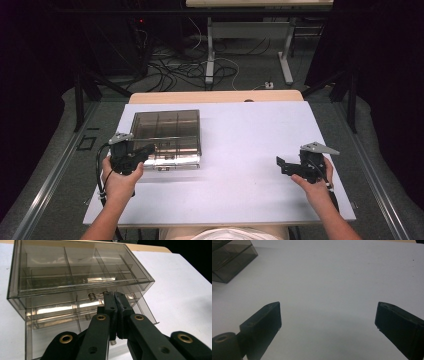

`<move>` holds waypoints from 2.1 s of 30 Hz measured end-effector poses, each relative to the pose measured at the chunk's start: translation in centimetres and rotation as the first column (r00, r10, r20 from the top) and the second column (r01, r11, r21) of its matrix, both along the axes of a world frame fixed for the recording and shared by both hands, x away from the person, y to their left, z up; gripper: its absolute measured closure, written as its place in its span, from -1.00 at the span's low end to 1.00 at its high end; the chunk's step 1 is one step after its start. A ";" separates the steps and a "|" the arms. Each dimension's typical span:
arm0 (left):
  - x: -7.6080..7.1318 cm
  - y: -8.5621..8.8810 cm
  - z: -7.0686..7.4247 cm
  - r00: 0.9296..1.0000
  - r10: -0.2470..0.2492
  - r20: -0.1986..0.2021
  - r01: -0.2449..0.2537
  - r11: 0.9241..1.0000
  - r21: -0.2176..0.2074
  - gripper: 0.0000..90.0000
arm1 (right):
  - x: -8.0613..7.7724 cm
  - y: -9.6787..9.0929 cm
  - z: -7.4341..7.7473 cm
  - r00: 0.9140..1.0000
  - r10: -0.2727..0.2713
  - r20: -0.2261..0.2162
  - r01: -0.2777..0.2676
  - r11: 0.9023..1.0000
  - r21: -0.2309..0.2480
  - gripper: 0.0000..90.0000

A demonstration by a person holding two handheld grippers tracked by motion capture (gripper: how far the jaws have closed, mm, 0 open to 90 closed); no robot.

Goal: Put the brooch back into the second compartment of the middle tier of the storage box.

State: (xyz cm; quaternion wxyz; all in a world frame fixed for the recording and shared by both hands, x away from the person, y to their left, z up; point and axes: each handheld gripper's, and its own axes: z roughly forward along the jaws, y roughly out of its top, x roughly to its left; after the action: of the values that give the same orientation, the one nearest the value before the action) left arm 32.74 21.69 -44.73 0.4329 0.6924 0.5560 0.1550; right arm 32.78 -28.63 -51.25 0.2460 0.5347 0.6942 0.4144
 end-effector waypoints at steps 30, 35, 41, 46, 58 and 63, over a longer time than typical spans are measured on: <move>2.2 -1.0 -3.3 0.997 0.006 -0.077 -0.004 1.000 0.029 0.99 | 0.1 -0.1 -0.1 1.000 0.006 -0.001 -0.006 1.000 0.001 -0.85; 2.3 -1.2 -3.7 0.996 0.002 -0.088 0.001 0.999 0.033 0.99 | 0.1 -0.1 -0.1 1.000 0.002 -0.001 -0.002 1.000 0.001 -0.85; 2.4 -1.4 -4.1 0.995 -0.001 -0.100 0.005 0.999 0.042 0.99 | 0.1 -0.1 -0.1 1.000 0.008 -0.001 -0.008 1.000 0.001 -0.85; 2.5 -1.5 -4.3 0.994 0.002 -0.107 0.003 0.999 0.048 0.99 | 0.1 -0.1 -0.1 1.000 0.009 -0.002 -0.009 1.000 0.002 -0.85; 2.4 -1.9 -4.8 0.992 -0.011 -0.123 0.020 0.998 0.065 0.99 | 0.1 -0.1 -0.1 1.000 0.011 -0.001 -0.011 1.000 -0.003 -0.85; 2.4 -2.2 -5.1 0.991 -0.025 -0.131 0.036 0.996 0.082 0.99 | 0.0 -0.1 0.0 1.000 0.008 -0.004 -0.008 1.000 0.001 -0.85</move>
State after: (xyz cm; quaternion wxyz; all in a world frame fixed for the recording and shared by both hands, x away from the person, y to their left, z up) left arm 35.18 19.46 -49.80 0.3685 0.7271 0.5653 0.1264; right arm 32.80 -28.71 -51.26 0.2428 0.5330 0.6966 0.4144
